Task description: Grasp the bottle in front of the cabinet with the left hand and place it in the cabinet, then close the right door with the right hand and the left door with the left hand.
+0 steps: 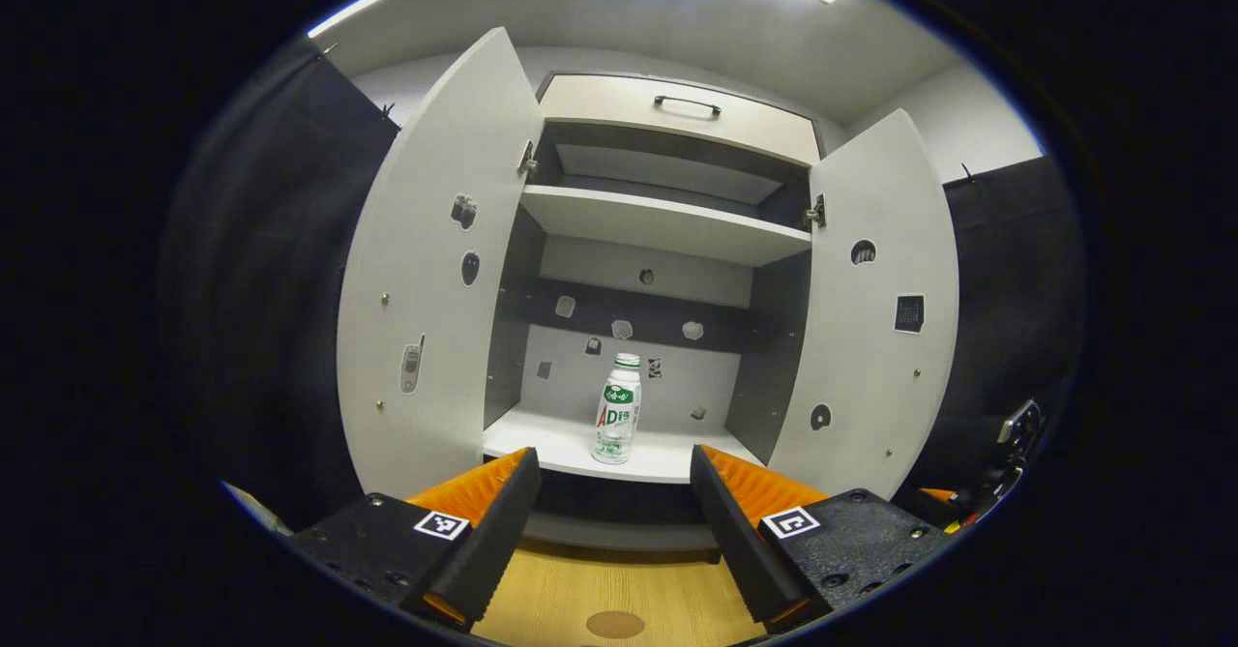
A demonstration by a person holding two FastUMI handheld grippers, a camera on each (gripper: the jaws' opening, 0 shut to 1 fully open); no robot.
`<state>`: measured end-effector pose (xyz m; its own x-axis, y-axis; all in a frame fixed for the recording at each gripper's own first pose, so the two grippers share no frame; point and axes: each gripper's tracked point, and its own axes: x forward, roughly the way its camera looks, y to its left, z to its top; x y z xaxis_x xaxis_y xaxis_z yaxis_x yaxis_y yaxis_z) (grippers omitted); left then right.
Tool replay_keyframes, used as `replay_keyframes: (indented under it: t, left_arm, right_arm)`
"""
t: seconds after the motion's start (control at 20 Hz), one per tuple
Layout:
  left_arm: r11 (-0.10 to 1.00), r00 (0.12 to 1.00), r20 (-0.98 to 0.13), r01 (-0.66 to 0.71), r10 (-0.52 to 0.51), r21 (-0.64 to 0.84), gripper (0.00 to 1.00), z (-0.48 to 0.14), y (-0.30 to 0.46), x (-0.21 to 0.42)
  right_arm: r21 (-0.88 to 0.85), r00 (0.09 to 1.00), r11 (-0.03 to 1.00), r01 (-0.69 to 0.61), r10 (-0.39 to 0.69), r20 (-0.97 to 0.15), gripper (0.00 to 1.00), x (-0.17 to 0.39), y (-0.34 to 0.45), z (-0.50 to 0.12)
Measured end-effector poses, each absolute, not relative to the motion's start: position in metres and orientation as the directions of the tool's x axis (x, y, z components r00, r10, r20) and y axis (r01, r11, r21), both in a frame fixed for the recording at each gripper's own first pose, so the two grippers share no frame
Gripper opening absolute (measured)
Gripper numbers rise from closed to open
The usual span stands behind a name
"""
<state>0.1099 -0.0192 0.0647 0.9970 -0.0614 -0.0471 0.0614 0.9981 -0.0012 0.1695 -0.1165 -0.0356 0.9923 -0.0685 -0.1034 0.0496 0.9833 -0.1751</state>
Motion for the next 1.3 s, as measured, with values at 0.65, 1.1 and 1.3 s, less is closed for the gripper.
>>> replay_keyframes:
  t: [0.65,1.1,1.3]
  left_arm:
    - [0.994,0.993,-0.037,0.108,-0.109,-0.031,0.95,0.069,0.012,0.103]
    - [0.985,0.986,-0.034,0.161,-0.163,-0.056,0.95,0.069,0.037,0.133]
    - [0.986,0.987,-0.039,0.155,-0.157,-0.061,0.95,0.066,0.057,0.142]
  right_arm:
    - [-0.178,0.991,0.982,0.059,-0.079,-0.111,0.94,0.177,-0.08,-0.043]
    - [-0.157,0.994,0.987,0.031,-0.047,-0.099,0.94,0.182,-0.007,-0.048]
    - [-0.153,0.995,0.988,-0.004,-0.011,-0.098,0.94,0.194,0.036,-0.057]
